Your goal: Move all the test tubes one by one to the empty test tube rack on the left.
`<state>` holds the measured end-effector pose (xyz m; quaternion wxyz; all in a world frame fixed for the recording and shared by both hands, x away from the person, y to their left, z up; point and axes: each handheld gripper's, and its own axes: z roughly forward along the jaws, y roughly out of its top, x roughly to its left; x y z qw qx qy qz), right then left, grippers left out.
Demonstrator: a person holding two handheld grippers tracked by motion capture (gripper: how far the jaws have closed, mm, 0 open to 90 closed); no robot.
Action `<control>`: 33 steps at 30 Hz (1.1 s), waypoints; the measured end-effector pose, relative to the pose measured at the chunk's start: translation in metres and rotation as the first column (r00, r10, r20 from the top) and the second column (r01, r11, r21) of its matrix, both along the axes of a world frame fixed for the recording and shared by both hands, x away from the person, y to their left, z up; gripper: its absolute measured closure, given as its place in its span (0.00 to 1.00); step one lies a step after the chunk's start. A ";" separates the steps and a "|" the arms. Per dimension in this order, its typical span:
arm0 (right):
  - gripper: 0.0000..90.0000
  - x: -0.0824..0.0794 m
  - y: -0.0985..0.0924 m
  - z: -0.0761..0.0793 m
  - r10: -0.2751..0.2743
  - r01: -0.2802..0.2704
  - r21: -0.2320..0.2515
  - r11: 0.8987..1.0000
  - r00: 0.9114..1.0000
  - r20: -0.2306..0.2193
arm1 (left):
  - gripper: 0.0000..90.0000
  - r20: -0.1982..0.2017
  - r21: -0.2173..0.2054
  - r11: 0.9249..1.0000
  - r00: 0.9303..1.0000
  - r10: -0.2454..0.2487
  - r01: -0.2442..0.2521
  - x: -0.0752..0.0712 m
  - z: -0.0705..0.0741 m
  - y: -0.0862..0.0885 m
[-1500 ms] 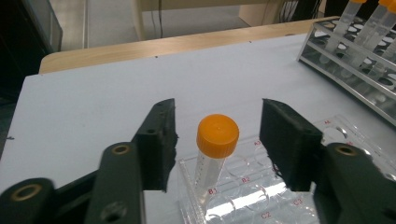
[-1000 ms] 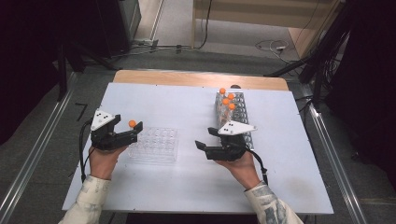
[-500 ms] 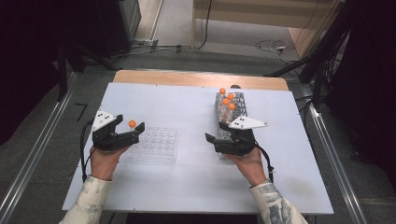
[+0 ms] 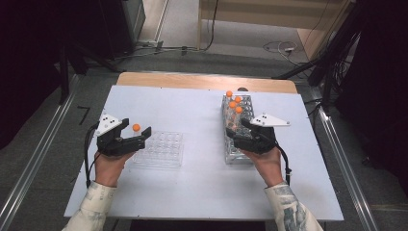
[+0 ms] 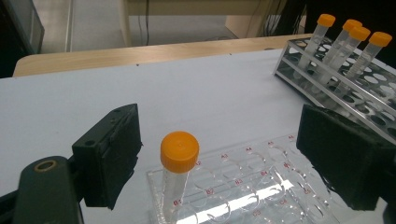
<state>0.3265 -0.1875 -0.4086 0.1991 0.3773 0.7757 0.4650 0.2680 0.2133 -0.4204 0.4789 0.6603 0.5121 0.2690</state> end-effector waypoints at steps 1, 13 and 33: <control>0.33 0.001 -0.001 0.000 -0.007 0.007 -0.001 1.000 1.000 0.003 | 0.16 0.000 0.000 1.000 1.000 0.000 0.000 0.000 0.000 0.000; 0.35 0.023 -0.011 -0.009 -0.083 0.084 -0.035 0.996 0.996 0.013 | 0.16 -0.002 0.000 1.000 1.000 -0.007 0.007 0.000 0.000 -0.002; 0.57 0.060 -0.005 -0.018 -0.091 0.088 -0.091 0.992 0.995 -0.028 | 0.16 -0.008 0.004 1.000 1.000 -0.014 0.014 0.001 -0.002 -0.005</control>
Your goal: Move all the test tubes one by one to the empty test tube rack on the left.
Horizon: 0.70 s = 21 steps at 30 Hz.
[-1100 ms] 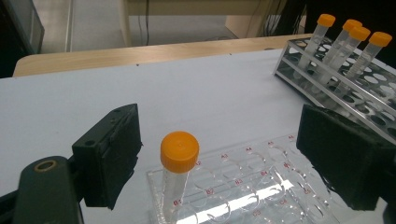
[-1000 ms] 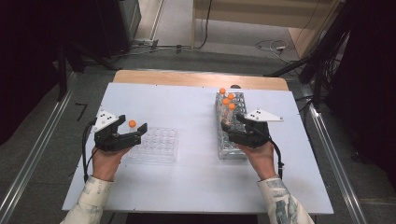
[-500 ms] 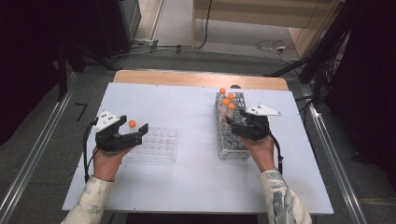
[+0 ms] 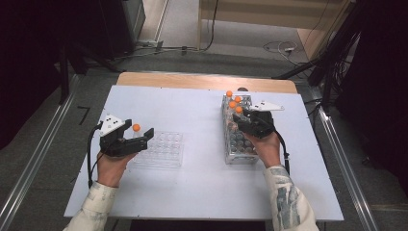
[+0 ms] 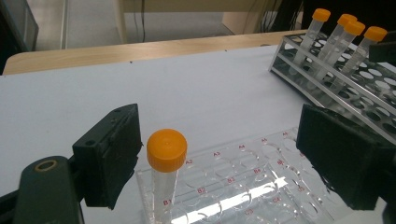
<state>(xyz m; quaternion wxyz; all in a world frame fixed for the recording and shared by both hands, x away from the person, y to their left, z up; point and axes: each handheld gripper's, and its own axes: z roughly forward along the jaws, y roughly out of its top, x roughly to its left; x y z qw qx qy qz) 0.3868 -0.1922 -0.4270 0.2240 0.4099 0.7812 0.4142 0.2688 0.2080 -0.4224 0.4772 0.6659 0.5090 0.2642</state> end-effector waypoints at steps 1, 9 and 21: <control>0.57 0.002 0.000 0.000 -0.002 0.002 -0.003 1.000 1.000 -0.011 | 0.16 -0.002 0.000 1.000 1.000 0.000 0.000 0.000 0.000 0.000; 0.64 0.011 0.006 -0.002 -0.036 0.032 -0.066 0.997 0.998 -0.055 | 0.16 -0.004 0.002 1.000 1.000 -0.004 0.004 0.000 0.000 -0.001; 0.73 0.018 0.015 -0.003 -0.053 0.040 -0.149 0.988 0.995 -0.080 | 0.16 -0.005 0.002 1.000 1.000 -0.005 0.005 0.001 -0.001 -0.002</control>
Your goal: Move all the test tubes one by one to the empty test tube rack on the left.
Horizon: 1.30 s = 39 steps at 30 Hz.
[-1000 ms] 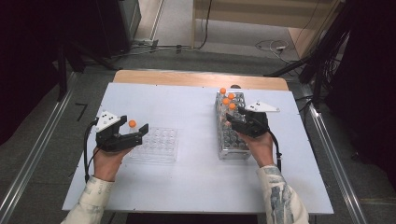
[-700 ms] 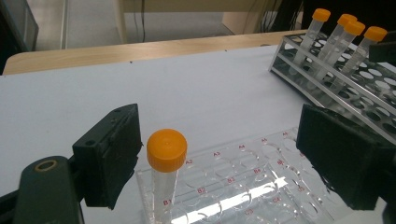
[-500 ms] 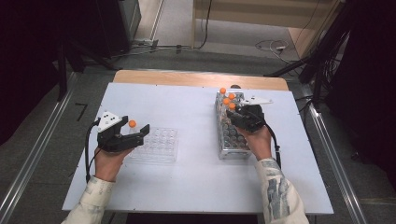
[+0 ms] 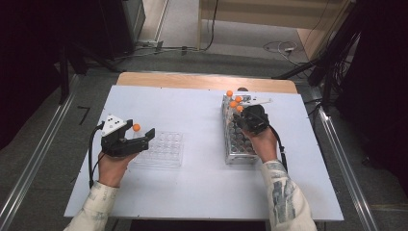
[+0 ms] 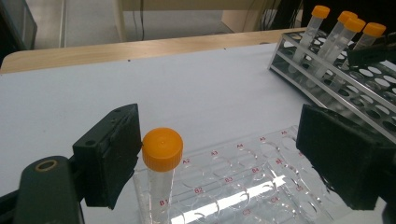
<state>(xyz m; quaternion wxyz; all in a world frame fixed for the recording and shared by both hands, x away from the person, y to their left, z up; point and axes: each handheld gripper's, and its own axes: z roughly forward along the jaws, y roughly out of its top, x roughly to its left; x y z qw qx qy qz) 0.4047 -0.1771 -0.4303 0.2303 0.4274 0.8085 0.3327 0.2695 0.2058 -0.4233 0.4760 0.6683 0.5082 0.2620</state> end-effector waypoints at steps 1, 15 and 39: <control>0.74 0.000 0.000 0.000 0.000 0.000 -0.001 1.000 1.000 0.000 | 0.16 0.000 0.000 1.000 1.000 0.000 0.000 0.000 0.000 0.000; 0.80 -0.002 -0.003 0.002 0.012 -0.012 0.037 0.999 1.000 0.015 | 0.15 0.004 0.001 1.000 1.000 -0.001 0.001 0.000 0.000 0.000; 0.80 -0.019 -0.010 0.040 0.004 -0.016 0.106 0.994 0.994 0.107 | 0.08 -0.030 0.018 1.000 1.000 -0.006 0.007 0.002 -0.002 -0.002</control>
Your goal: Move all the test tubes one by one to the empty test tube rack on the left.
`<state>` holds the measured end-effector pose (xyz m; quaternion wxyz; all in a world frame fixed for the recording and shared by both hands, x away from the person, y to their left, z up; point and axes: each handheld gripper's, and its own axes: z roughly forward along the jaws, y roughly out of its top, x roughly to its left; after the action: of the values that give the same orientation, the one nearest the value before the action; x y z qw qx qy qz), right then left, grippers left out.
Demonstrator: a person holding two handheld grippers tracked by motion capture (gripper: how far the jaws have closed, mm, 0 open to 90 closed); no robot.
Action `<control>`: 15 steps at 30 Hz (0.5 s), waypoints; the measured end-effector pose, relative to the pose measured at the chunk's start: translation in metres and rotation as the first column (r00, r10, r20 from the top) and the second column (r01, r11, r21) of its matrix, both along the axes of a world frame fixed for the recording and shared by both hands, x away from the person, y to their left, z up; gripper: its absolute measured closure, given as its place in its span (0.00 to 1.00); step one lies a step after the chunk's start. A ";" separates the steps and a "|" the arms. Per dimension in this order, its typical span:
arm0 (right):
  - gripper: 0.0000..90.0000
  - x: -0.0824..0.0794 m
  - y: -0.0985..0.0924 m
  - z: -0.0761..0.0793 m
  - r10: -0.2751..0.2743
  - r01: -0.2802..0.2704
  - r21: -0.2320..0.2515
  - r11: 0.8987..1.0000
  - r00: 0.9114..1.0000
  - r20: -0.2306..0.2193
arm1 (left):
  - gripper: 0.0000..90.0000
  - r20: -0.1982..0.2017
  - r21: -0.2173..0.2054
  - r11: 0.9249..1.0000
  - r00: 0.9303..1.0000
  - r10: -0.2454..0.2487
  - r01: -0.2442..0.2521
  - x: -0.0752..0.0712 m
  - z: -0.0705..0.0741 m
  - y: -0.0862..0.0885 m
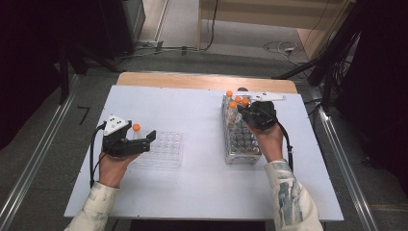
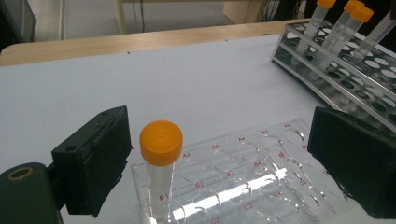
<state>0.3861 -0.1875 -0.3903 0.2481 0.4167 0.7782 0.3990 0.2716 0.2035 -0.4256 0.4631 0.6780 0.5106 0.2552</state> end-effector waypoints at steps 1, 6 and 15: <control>0.80 -0.001 -0.001 0.002 0.002 -0.002 0.001 1.000 1.000 0.002 | 0.08 0.001 -0.001 1.000 1.000 -0.003 0.003 0.000 0.000 0.000; 0.80 -0.009 -0.004 0.011 0.011 -0.011 0.010 1.000 1.000 0.016 | 0.08 0.006 -0.002 1.000 1.000 0.001 -0.001 0.000 0.001 0.001; 0.80 -0.029 0.003 0.020 0.066 -0.067 0.009 0.998 0.997 0.036 | 0.08 0.012 -0.007 1.000 1.000 -0.008 0.008 -0.002 0.002 -0.001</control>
<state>0.3576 -0.1848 -0.3703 0.2461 0.3847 0.7851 0.4184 0.2698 0.2027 -0.4232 0.4694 0.6771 0.5059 0.2555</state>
